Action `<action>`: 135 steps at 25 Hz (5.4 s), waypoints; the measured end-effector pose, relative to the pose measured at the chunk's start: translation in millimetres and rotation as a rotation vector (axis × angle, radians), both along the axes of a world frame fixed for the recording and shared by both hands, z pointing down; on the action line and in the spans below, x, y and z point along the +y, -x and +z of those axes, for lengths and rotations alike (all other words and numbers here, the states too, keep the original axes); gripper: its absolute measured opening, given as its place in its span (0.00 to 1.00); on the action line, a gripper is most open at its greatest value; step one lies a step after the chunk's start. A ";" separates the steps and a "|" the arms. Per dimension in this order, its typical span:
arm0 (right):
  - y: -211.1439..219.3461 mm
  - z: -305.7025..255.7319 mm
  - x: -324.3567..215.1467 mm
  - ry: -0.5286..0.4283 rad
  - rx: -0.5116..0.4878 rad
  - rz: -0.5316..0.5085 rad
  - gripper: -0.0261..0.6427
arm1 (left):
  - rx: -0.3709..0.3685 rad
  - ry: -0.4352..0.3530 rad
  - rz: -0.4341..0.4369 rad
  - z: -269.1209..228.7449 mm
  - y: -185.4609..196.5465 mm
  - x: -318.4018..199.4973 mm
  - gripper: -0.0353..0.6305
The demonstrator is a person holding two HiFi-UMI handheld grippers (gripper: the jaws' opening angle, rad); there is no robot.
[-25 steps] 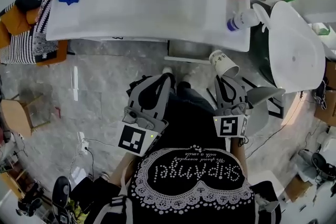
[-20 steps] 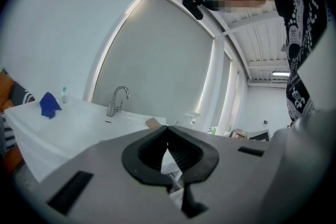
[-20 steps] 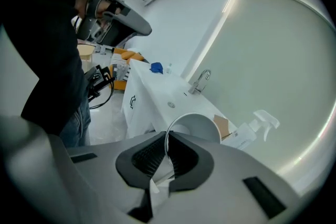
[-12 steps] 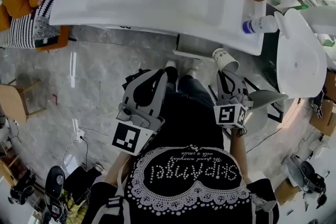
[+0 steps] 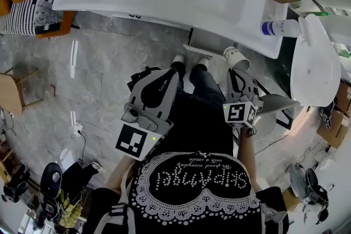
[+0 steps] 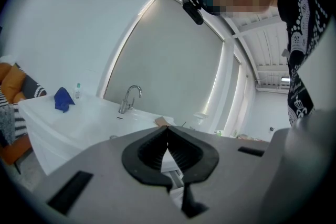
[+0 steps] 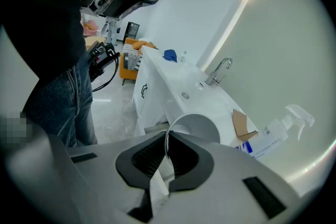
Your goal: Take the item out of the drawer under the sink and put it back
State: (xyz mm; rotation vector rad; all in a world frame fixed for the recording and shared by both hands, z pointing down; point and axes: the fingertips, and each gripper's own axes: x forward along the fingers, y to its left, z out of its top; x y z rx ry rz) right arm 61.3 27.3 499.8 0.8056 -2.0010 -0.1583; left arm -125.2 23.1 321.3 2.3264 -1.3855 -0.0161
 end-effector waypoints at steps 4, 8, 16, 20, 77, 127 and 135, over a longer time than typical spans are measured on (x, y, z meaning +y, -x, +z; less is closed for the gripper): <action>-1.3 4.2 2.0 0.007 -0.004 0.006 0.08 | 0.001 -0.001 -0.003 0.6 -1.1 1.9 0.06; -2.3 12.8 2.8 0.016 0.004 0.013 0.08 | 0.001 -0.003 0.000 1.5 -3.2 3.0 0.06; -0.2 36.2 0.7 0.040 0.084 -0.032 0.08 | -0.001 0.002 -0.014 -0.4 2.2 5.3 0.06; -0.6 53.7 -4.7 0.050 0.107 -0.070 0.08 | -0.005 0.011 -0.030 1.0 7.6 6.5 0.06; 3.2 208.5 -66.0 0.289 0.259 -0.301 0.08 | -0.041 0.168 -0.280 26.4 20.6 30.9 0.06; 16.9 258.8 -108.6 0.378 0.253 -0.264 0.08 | -0.043 0.263 -0.419 44.5 24.5 52.7 0.06; 19.5 255.5 -103.7 0.372 0.260 -0.232 0.08 | -0.039 0.241 -0.396 41.1 36.3 47.4 0.06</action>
